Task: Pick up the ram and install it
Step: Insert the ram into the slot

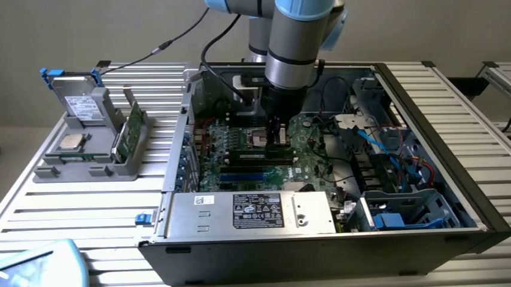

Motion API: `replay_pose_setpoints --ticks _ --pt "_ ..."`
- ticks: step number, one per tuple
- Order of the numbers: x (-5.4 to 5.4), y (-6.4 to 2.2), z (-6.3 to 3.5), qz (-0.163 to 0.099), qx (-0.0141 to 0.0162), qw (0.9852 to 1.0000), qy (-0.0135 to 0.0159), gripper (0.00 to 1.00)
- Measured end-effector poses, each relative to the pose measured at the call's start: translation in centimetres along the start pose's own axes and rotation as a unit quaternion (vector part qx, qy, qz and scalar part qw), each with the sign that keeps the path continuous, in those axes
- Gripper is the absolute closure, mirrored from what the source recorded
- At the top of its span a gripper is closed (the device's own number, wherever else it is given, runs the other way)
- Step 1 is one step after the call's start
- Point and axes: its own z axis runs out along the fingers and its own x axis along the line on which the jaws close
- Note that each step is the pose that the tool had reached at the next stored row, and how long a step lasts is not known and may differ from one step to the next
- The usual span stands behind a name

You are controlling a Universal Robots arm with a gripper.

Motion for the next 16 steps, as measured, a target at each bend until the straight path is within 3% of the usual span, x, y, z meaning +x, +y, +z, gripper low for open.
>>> replay_pose_setpoints --ticks 16 --pt "-0.20 -0.07 0.03 0.000 -0.0004 1.0000 0.0012 0.86"
